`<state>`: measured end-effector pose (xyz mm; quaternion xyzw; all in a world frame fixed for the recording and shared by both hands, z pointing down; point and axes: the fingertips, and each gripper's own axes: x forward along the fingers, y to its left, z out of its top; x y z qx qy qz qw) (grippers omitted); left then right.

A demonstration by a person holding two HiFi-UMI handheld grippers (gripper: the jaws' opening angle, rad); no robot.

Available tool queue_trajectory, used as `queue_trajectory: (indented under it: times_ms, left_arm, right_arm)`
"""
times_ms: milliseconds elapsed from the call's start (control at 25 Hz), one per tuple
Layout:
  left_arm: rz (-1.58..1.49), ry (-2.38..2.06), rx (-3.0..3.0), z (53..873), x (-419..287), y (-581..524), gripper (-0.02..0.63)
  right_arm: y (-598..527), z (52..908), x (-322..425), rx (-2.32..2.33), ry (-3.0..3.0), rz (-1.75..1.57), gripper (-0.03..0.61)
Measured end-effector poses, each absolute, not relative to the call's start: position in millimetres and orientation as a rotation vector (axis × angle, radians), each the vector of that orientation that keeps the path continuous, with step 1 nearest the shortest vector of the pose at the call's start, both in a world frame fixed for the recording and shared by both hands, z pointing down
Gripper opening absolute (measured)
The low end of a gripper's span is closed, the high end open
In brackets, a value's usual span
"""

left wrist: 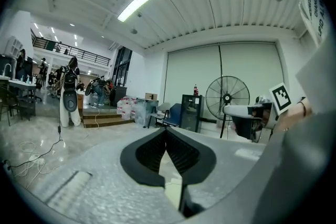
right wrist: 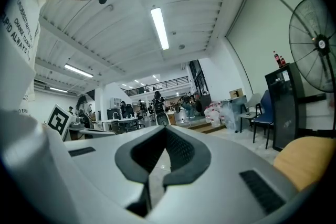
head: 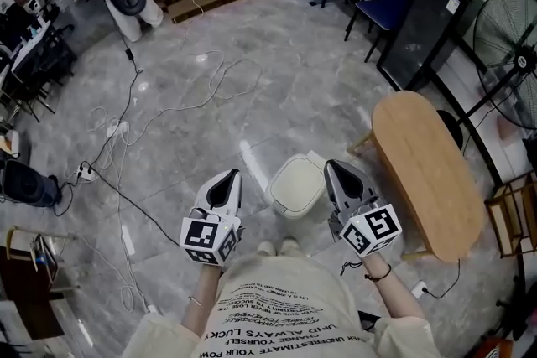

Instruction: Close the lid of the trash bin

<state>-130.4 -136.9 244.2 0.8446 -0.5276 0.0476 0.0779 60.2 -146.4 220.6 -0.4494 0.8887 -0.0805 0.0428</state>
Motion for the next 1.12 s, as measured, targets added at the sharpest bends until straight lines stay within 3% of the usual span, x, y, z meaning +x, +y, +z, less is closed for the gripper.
queue_trajectory:
  times_ms: [1120]
  left_arm:
    - [0.168,-1.643,2.512,248,-129,-142,0.023]
  right_arm:
    - [-155,232,77,-1.479,2.756,-0.198,0.005]
